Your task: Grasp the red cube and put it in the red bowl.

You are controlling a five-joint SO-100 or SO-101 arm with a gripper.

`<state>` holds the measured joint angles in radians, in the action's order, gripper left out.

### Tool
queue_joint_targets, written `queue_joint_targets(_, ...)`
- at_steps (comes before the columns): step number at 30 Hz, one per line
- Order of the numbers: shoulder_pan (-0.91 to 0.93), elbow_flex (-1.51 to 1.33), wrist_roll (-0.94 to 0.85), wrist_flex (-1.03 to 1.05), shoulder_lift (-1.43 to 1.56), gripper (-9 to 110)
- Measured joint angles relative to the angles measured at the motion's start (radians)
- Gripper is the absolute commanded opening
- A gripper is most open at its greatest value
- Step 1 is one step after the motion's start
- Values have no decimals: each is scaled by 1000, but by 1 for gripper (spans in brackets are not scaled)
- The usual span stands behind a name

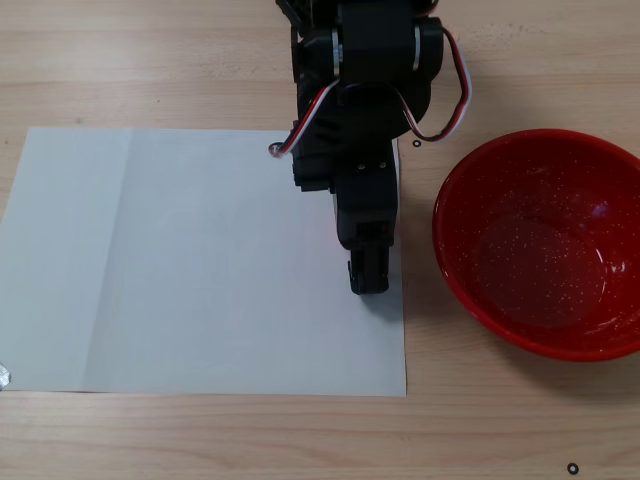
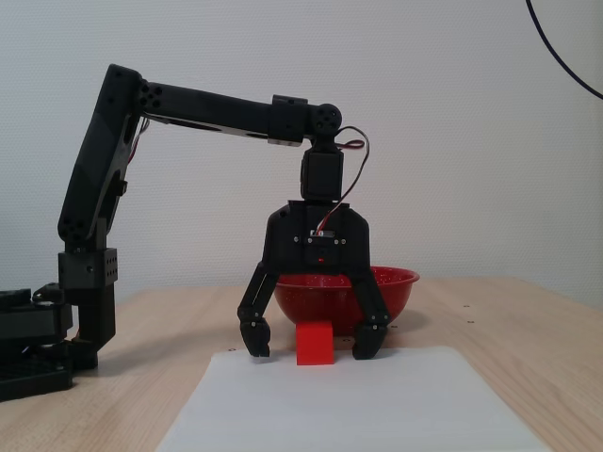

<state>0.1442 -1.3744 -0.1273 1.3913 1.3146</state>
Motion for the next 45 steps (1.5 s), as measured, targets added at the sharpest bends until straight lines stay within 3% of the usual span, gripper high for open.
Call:
queue_joint_targets(7,0,0,20,0,0,34)
queue_joint_targets(15,0,14,35,2,0,1)
queue_joint_targets(26,-11,32,34,104,0,0)
queue_joint_targets(45,-43,422,20,365,91,0)
